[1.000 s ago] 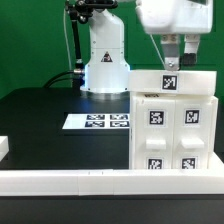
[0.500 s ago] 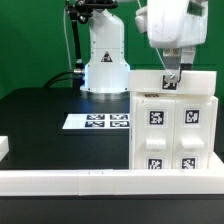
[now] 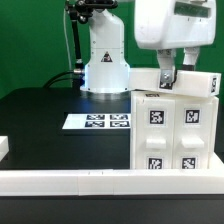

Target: Assemble cabinet

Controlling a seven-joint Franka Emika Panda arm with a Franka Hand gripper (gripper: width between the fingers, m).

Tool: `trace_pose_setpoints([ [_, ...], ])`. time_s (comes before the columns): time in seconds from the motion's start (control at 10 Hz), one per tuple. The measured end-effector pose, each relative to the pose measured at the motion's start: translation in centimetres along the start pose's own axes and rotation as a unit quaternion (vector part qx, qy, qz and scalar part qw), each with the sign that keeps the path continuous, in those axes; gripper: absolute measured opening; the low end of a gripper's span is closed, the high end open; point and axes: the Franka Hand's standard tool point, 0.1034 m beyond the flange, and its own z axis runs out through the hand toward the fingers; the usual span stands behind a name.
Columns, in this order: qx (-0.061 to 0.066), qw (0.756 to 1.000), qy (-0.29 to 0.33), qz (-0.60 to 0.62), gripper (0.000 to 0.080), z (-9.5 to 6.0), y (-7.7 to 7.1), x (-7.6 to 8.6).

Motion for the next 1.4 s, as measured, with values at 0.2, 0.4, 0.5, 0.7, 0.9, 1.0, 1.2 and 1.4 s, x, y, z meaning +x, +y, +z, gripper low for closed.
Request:
trace_pose_setpoints([
  [0.2, 0.000, 0.995, 0.001, 0.104, 0.0552, -0.03, 0.18, -0.12],
  [0.4, 0.013, 0.968, 0.011, 0.252, 0.0552, 0.06, 0.53, -0.50],
  [0.5, 0.027, 0.941, 0.015, 0.338, 0.0553, 0.13, 0.45, -0.60],
  [0.7, 0.039, 0.911, 0.018, 0.411, 0.0554, 0.14, 0.59, -0.69],
  [0.9, 0.041, 0.883, 0.016, 0.467, 0.0554, 0.17, 0.61, -0.67],
  [1.0, 0.043, 0.860, 0.014, 0.508, 0.0554, 0.19, 0.65, -0.72],
  [1.2, 0.053, 0.774, 0.007, 0.631, 0.0554, 0.22, 0.94, -1.00],
  [1.4, 0.063, 0.664, 0.025, 0.745, 0.0554, 0.31, 1.02, -0.98],
])
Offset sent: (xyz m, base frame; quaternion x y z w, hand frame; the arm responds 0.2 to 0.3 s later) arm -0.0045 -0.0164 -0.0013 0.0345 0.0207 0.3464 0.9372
